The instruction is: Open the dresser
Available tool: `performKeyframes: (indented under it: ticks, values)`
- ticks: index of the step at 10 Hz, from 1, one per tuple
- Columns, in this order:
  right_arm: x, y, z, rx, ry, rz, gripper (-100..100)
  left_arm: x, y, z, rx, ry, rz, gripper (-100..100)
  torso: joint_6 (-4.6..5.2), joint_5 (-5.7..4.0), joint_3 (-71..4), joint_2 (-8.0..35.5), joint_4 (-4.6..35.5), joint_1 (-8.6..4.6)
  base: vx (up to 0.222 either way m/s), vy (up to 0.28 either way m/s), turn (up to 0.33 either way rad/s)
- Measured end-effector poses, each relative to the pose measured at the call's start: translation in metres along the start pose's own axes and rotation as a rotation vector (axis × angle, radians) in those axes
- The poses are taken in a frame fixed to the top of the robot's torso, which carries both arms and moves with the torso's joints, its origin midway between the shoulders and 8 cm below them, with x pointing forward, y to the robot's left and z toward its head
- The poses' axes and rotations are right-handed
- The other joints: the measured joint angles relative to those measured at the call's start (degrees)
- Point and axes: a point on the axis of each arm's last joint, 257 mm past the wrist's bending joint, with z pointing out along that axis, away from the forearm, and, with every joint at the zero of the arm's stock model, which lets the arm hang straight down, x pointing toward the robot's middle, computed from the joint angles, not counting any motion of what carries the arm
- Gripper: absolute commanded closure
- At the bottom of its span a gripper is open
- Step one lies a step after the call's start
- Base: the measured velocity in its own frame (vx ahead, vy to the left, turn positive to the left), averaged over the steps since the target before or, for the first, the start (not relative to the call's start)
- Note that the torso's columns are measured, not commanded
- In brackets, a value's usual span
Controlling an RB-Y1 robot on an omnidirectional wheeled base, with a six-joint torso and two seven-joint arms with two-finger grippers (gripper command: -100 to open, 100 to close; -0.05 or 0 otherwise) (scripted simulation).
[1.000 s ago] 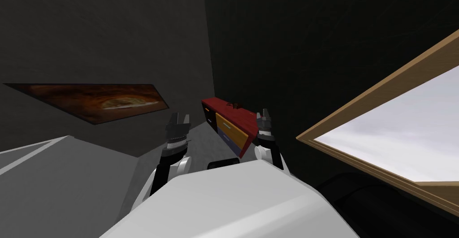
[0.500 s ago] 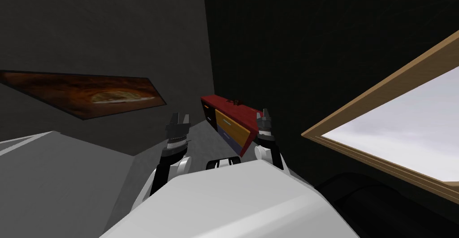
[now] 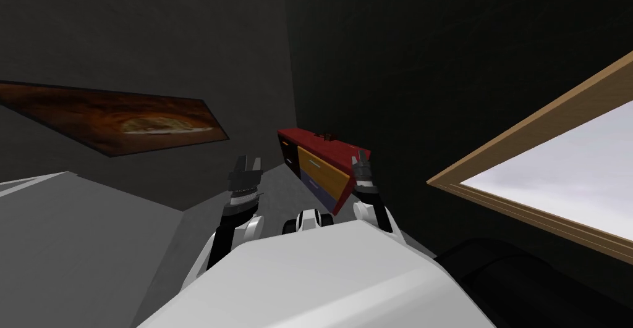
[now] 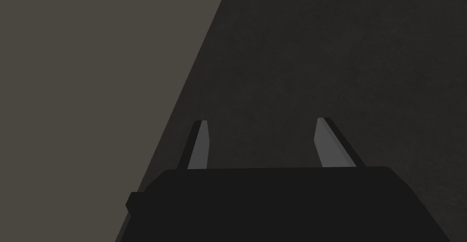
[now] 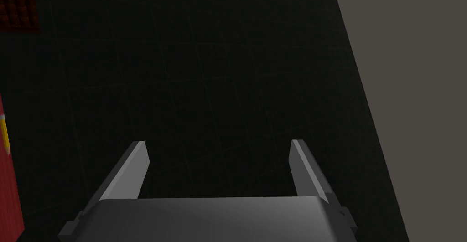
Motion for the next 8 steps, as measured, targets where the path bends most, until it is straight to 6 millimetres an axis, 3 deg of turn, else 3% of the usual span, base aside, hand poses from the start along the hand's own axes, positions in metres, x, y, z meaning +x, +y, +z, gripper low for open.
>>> performKeyframes:
  ticks: [2, 5, 8]
  values:
    - [0.006, -0.014, 0.000, 0.033, 0.058, -0.087, -100, 0.000, 0.000, 0.000, 0.000, 0.000, 0.000, 0, 0.00, -0.01, 0.0, 0.1, 0.1, -0.01, 0.021, 0.079, 0.077]
    - [0.007, -0.051, -0.010, 0.114, 0.122, -0.245, -100, 0.000, 0.000, 0.000, 0.000, 0.000, 0.000, 0, 0.00, -0.01, 0.0, 0.1, 0.1, -0.03, 0.023, 0.104, 0.099]
    - [-0.001, -0.082, -0.013, 0.184, 0.154, -0.375, -100, 0.000, 0.000, 0.000, 0.000, 0.000, 0.000, 0, 0.00, -0.06, 0.0, 0.1, 0.1, -0.18, 0.027, 0.080, 0.077]
